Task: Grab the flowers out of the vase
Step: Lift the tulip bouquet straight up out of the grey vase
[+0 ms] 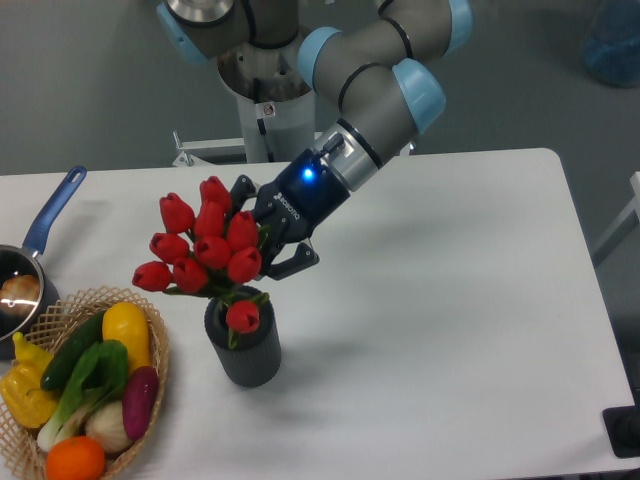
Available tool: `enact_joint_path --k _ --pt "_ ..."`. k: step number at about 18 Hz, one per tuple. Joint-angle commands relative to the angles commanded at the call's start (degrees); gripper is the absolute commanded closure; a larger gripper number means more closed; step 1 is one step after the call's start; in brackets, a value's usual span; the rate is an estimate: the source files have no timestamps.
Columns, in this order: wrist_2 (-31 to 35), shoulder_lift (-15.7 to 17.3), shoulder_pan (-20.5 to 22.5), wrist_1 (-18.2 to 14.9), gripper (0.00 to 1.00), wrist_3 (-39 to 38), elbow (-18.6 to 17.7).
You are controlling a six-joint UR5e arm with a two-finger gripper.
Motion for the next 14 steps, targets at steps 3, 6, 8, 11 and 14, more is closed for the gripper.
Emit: enact_joint_path --k 3,6,8,11,14 --pt "-0.2 1.8 0.3 0.1 0.51 -3.3 0.4" --pt "-0.5 2.5 0.8 0.1 0.51 -3.3 0.4" --pt "-2.7 2.6 0.9 0.1 0.52 -3.3 0.4" --pt "-4.9 3.2 1.3 0.1 0.54 -3.3 0.4" --pt "-7.1 4.5 2.3 0.0 0.54 -3.6 0.4"
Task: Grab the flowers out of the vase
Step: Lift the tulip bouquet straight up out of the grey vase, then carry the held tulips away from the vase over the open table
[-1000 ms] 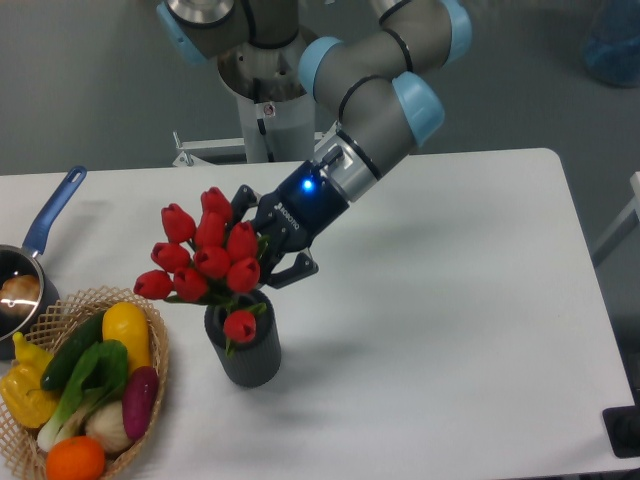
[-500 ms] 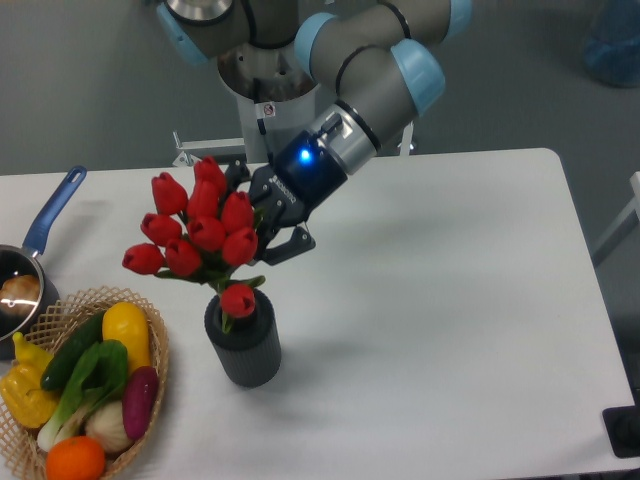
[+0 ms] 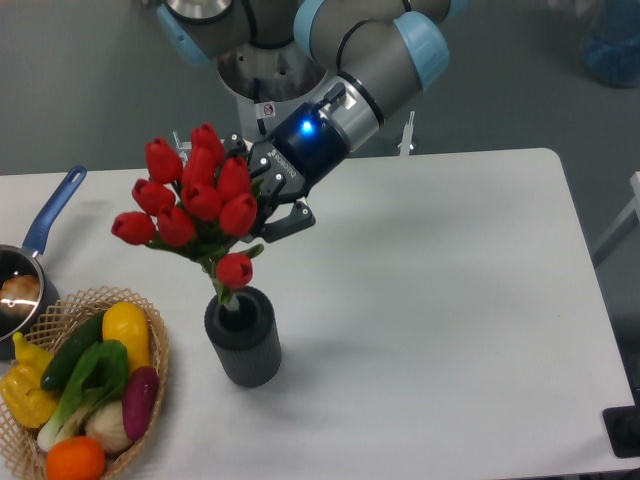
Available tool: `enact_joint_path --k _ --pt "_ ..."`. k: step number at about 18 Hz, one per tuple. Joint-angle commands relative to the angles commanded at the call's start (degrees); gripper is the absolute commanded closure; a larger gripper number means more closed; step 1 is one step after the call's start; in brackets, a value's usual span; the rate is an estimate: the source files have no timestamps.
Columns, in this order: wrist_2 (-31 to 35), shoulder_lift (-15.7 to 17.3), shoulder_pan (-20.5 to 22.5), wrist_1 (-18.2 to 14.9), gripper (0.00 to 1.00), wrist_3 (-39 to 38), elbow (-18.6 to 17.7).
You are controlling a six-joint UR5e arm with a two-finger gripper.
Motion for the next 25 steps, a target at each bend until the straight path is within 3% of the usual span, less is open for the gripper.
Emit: enact_joint_path --k 10,17,22,25 --pt "-3.6 3.4 3.3 -0.2 0.57 -2.1 -0.1" --pt "-2.3 3.6 10.1 -0.4 0.57 -2.0 -0.5" --pt "2.2 2.9 15.4 -0.4 0.57 -1.8 -0.3" --pt "9.3 2.8 16.9 -0.4 0.57 -1.6 -0.3"
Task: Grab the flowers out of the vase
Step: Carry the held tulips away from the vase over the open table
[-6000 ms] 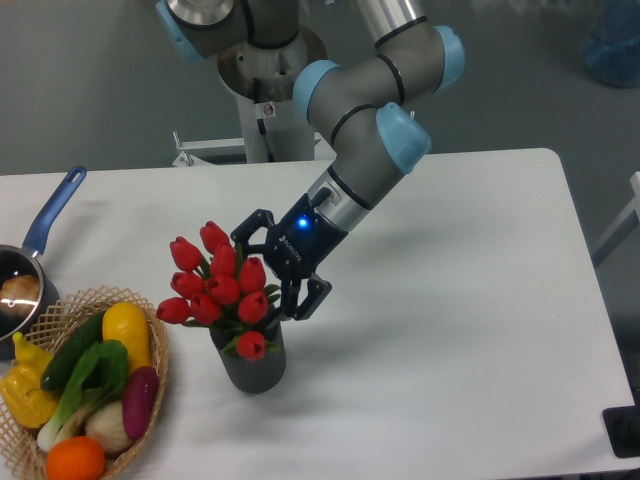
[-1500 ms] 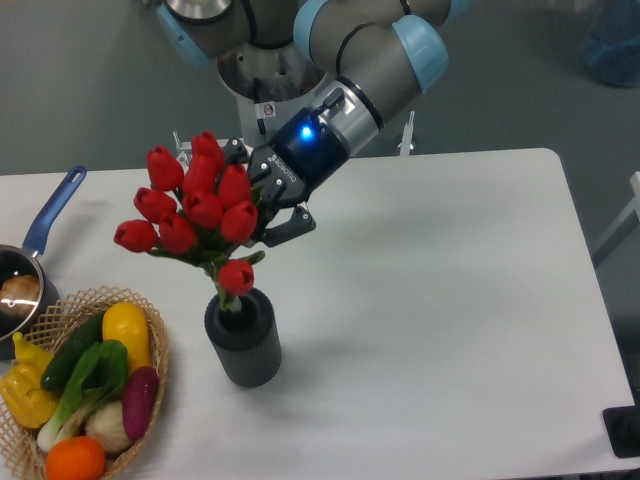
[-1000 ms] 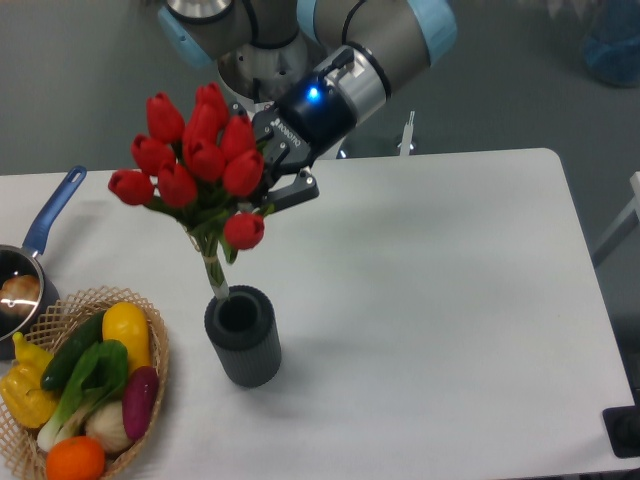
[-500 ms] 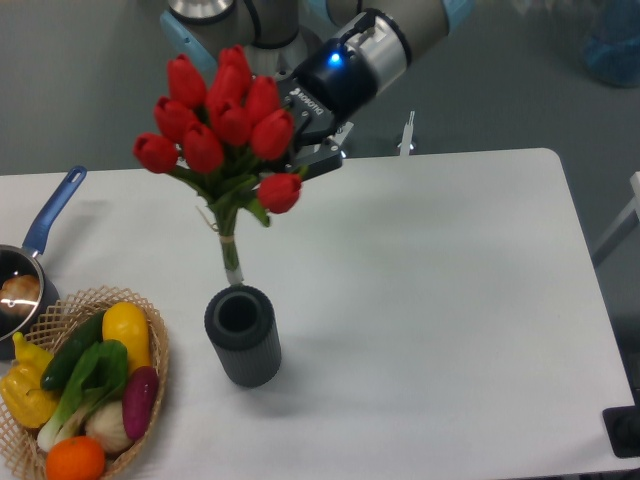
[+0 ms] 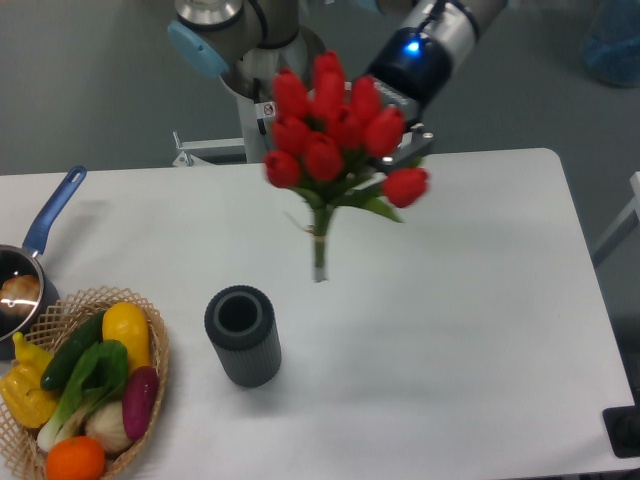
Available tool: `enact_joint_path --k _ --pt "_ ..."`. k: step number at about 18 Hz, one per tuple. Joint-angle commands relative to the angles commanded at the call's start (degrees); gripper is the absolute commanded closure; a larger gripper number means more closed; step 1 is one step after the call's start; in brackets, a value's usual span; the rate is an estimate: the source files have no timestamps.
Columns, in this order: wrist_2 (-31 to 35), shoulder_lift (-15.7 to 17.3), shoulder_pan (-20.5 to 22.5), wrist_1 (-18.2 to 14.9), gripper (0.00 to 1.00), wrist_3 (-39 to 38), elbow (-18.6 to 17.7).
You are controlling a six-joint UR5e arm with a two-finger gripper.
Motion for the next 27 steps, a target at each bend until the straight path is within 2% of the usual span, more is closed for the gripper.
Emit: enact_joint_path --k 6,10,12,15,27 --pt "13.9 -1.3 0.0 0.2 0.57 0.7 1.7" --pt "26.3 -2.5 -0.1 0.1 0.57 3.5 2.8" --pt "29.5 -2.8 0.0 0.0 0.57 4.5 3.2" --pt "30.0 -3.9 -0.1 0.0 0.57 5.1 3.5" --pt "32.5 -4.0 -0.3 -0.1 0.57 5.2 3.6"
